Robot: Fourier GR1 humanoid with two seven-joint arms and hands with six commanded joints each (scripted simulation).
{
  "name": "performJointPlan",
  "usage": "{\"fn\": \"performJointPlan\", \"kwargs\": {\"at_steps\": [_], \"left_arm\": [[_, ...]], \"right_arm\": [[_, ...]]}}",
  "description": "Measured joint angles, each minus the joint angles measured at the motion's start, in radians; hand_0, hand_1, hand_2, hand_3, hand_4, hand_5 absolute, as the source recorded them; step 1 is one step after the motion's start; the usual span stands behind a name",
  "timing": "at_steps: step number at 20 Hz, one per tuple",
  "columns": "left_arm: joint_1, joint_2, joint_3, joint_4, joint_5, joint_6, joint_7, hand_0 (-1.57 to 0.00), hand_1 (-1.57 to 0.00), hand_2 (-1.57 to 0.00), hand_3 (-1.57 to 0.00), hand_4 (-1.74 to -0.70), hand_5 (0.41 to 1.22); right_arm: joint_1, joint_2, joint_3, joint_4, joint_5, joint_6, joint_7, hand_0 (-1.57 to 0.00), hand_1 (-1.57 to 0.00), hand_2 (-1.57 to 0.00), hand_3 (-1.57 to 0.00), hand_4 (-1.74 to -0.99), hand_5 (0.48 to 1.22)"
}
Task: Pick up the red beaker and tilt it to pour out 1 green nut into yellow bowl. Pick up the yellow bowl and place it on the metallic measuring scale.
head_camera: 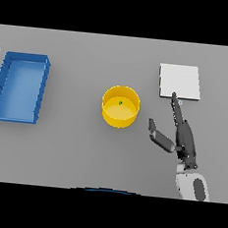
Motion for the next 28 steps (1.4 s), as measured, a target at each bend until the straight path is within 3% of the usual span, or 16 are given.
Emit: {"fn": "performJointPlan", "kwargs": {"at_steps": [2,6,7,9,10,12,15,20,23,25,28], "left_arm": [[0.060,0.011,-0.021,-0.078,0.022,0.043,0.034,-1.57,-1.57,-1.57,-1.38,-1.74,1.221],[0.155,0.045,-0.063,-0.216,0.089,0.076,0.095,-1.57,-1.57,-1.57,-1.37,-1.73,0.955],[0.165,0.063,-0.076,-0.251,0.108,0.065,0.117,-1.57,-1.57,-1.57,-1.41,-1.66,0.888],[0.187,0.082,-0.109,-0.298,0.137,0.020,0.099,-1.57,-1.54,-1.49,-1.24,-1.31,0.774],[0.202,0.114,-0.121,-0.327,0.132,-0.024,0.074,-1.50,-1.38,-1.31,-1.10,-1.15,0.740],[0.230,0.134,-0.122,-0.367,0.159,-0.114,-0.011,-1.00,-0.88,-0.84,-0.71,-0.93,0.697],[0.251,0.172,-0.119,-0.385,0.187,-0.188,-0.012,-0.51,-0.45,-0.43,-0.36,-0.78,0.656],[0.204,0.144,-0.167,-0.315,0.108,-0.208,-0.009,-0.17,-0.15,-0.14,-0.12,-0.72,0.647],[0.189,0.132,-0.170,-0.304,0.086,-0.173,-0.011,-0.09,-0.07,-0.07,-0.06,-0.70,0.653],[0.197,0.132,-0.160,-0.312,0.085,-0.144,-0.038,-0.05,-0.05,-0.05,-0.04,-0.71,0.663],[0.194,0.123,-0.143,-0.301,0.089,-0.123,-0.076,-0.03,-0.02,-0.02,-0.02,-0.71,0.685]], "right_arm": [[-0.004,-0.004,-0.009,-0.001,-0.020,0.009,-0.006,0.00,0.00,0.00,0.00,-1.186,0.687],[-0.002,-0.001,-0.008,-0.010,-0.020,0.007,0.008,0.00,0.00,0.00,0.00,-1.168,0.679],[0.000,0.001,-0.007,-0.001,-0.020,0.007,0.011,0.00,0.00,0.00,0.00,-1.165,0.678],[-0.006,0.003,-0.007,-0.003,-0.010,-0.003,0.014,0.00,0.00,0.00,0.00,-1.163,0.671],[-0.016,0.009,-0.002,-0.005,-0.002,-0.011,0.026,0.00,0.00,0.00,0.00,-1.159,0.669],[-0.011,-0.003,-0.006,-0.003,-0.009,0.001,0.018,0.00,0.00,0.00,0.00,-1.162,0.671],[-0.007,-0.007,-0.009,-0.002,-0.014,0.003,0.008,0.00,0.00,0.00,0.00,-1.147,0.680],[0.006,-0.009,0.001,-0.017,-0.006,0.009,0.007,0.00,0.00,0.00,0.00,-1.164,0.688],[0.004,-0.010,0.002,-0.021,0.001,0.005,0.022,0.00,0.00,0.00,0.00,-1.178,0.679],[-0.008,-0.007,0.011,-0.009,0.038,-0.015,0.062,0.00,0.00,0.00,0.00,-1.163,0.677],[-0.033,-0.047,0.043,-0.003,0.083,0.022,0.050,0.00,0.00,0.00,0.00,-1.137,0.717]]}}
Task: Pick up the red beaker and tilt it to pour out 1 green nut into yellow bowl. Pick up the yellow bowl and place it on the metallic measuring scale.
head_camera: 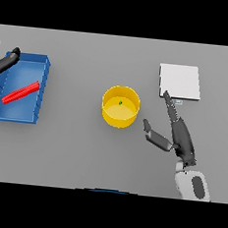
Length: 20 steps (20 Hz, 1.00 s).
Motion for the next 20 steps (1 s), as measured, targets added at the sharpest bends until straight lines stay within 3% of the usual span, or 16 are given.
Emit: {"fn": "performJointPlan", "kwargs": {"at_steps": [2,6,8,10,14,17,20], "left_arm": [[0.000,0.003,-0.001,-0.013,-0.006,0.012,-0.007,-0.02,-0.01,-0.01,-0.01,-0.71,0.683],[0.012,-0.006,0.011,-0.009,0.014,0.007,-0.035,-0.01,-0.01,-0.01,0.00,-0.72,0.664],[0.009,-0.009,0.013,-0.010,0.019,0.000,-0.045,0.00,0.00,0.00,0.00,-0.72,0.667],[0.021,-0.007,0.008,-0.022,0.020,0.003,-0.039,0.00,0.00,0.00,0.00,-0.71,0.672],[0.024,-0.004,0.012,-0.029,0.027,0.002,-0.043,0.00,0.00,0.00,0.00,-0.72,0.682],[0.028,0.004,0.020,-0.028,0.036,-0.010,-0.055,0.00,0.00,0.00,0.00,-0.72,0.688],[0.023,0.006,0.024,-0.020,0.042,-0.021,-0.051,0.00,0.00,0.00,0.00,-0.72,0.687]], "right_arm": [[-0.041,-0.058,0.028,-0.009,0.031,0.060,-0.015,0.00,0.00,0.00,0.00,-1.172,0.728],[-0.191,-0.200,0.129,0.017,0.211,0.176,0.061,0.00,0.00,0.00,0.00,-1.220,0.701],[-0.278,-0.235,0.204,0.058,0.307,0.218,0.049,0.00,0.00,0.00,0.00,-1.233,0.703],[-0.345,-0.285,0.262,0.090,0.377,0.258,-0.010,0.00,0.00,0.00,0.00,-1.228,0.703],[-0.474,-0.322,0.340,0.177,0.452,0.338,-0.048,0.00,0.00,0.00,0.00,-1.211,0.704],[-0.549,-0.313,0.398,0.250,0.489,0.381,-0.082,0.00,0.00,0.00,0.00,-1.219,0.705],[-0.614,-0.297,0.445,0.327,0.526,0.427,-0.066,0.00,0.00,0.00,0.00,-1.224,0.703]]}}
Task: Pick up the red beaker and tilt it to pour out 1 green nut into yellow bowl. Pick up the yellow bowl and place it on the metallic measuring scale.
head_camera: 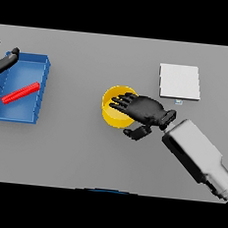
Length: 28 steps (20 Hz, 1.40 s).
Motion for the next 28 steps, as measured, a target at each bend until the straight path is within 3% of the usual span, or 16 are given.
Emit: {"fn": "performJointPlan", "kwargs": {"at_steps": [4,8,14,16,17,20,22,26,28], "left_arm": [[0.024,-0.003,0.001,-0.029,0.008,0.013,-0.024,0.00,0.00,0.00,0.00,-0.72,0.688],[0.026,0.003,0.010,-0.012,0.012,0.008,-0.028,0.00,0.00,0.00,0.00,-0.72,0.684],[0.032,0.018,0.012,-0.041,0.016,0.015,-0.021,0.00,0.00,0.00,0.00,-0.71,0.686],[0.036,0.018,0.010,-0.038,0.015,0.008,-0.029,0.00,0.00,0.00,0.00,-0.71,0.691],[0.026,0.007,0.007,-0.022,0.010,0.010,-0.022,0.00,0.00,0.00,0.00,-0.72,0.692],[0.025,0.008,0.008,-0.027,0.009,0.018,-0.022,0.00,0.00,0.00,0.00,-0.72,0.693],[0.038,0.018,0.016,-0.034,0.016,0.015,-0.039,0.00,0.00,0.00,0.00,-0.72,0.696],[0.036,0.019,0.013,-0.038,0.017,0.010,-0.034,0.00,0.00,0.00,0.00,-0.72,0.695],[0.034,0.020,0.011,-0.033,0.016,0.000,-0.034,0.00,0.00,0.00,0.00,-0.72,0.696]], "right_arm": [[-0.070,0.019,0.041,0.102,0.036,0.016,-0.010,0.00,0.00,0.00,0.00,-1.250,0.708],[-0.104,0.033,0.076,0.131,0.048,0.067,-0.022,0.00,0.00,0.00,0.00,-1.275,0.735],[-0.119,0.069,0.070,0.182,0.036,0.110,0.030,0.00,-0.02,-0.02,-0.04,-1.336,0.810],[-0.114,0.077,0.075,0.198,0.039,0.111,0.036,-0.29,-0.24,-0.18,-0.17,-1.387,0.873],[-0.118,0.072,0.076,0.210,0.039,0.096,0.000,-0.54,-0.47,-0.31,-0.26,-1.420,0.943],[-0.115,0.065,0.088,0.198,0.048,0.095,-0.015,-1.05,-1.01,-0.87,-0.57,-1.552,1.079],[-0.125,0.069,0.084,0.197,0.045,0.100,-0.009,-1.23,-1.21,-1.12,-0.83,-1.614,1.130],[-0.123,0.054,0.090,0.181,0.039,0.085,-0.025,-1.43,-1.42,-1.24,-1.18,-1.689,1.184],[-0.131,0.057,0.085,0.194,0.039,0.073,-0.035,-1.48,-1.48,-1.29,-1.23,-1.708,1.197]]}}
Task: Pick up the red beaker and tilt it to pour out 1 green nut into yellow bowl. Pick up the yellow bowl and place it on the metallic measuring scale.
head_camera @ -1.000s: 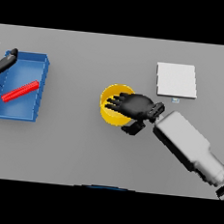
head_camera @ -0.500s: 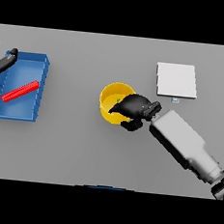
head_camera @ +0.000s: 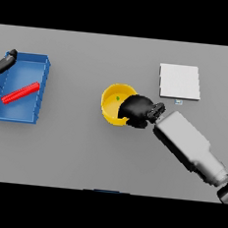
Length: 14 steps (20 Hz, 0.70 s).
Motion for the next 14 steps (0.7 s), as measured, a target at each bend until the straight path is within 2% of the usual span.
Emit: {"fn": "performJointPlan", "kwargs": {"at_steps": [4,5,6,9,12,14], "left_arm": [[-0.002,0.001,-0.002,0.003,-0.002,-0.004,0.003,0.00,0.00,0.00,0.00,-0.72,0.695],[-0.003,-0.002,0.000,0.014,-0.002,-0.005,-0.001,0.00,0.00,0.00,0.00,-0.72,0.696],[-0.011,-0.001,-0.002,0.004,-0.003,0.000,0.015,0.00,0.00,0.00,0.00,-0.72,0.696],[-0.002,-0.003,-0.001,0.009,-0.002,0.000,0.006,0.00,0.00,0.00,0.00,-0.72,0.693],[0.006,0.004,-0.004,-0.005,-0.003,0.001,0.003,0.00,0.00,0.00,0.00,-0.72,0.686],[0.005,0.014,-0.003,-0.007,-0.006,-0.001,0.009,0.00,0.00,0.00,0.00,-0.71,0.686]], "right_arm": [[0.007,-0.007,-0.024,-0.012,-0.019,0.000,0.001,-1.53,-1.53,-1.33,-1.32,-1.727,1.211],[0.000,0.004,-0.033,-0.010,-0.022,-0.003,0.024,-1.54,-1.54,-1.33,-1.34,-1.730,1.213],[-0.001,-0.015,-0.045,-0.028,-0.033,0.012,0.013,-1.55,-1.55,-1.34,-1.33,-1.732,1.215],[0.016,-0.044,-0.084,-0.109,-0.064,0.062,0.056,-1.56,-1.56,-1.41,-1.25,-1.737,1.218],[0.012,-0.083,-0.125,-0.172,-0.081,0.087,0.064,-1.56,-1.56,-1.43,-1.19,-1.739,1.219],[0.011,-0.107,-0.152,-0.195,-0.075,0.080,0.106,-1.57,-1.57,-1.48,-1.17,-1.740,1.220]]}}
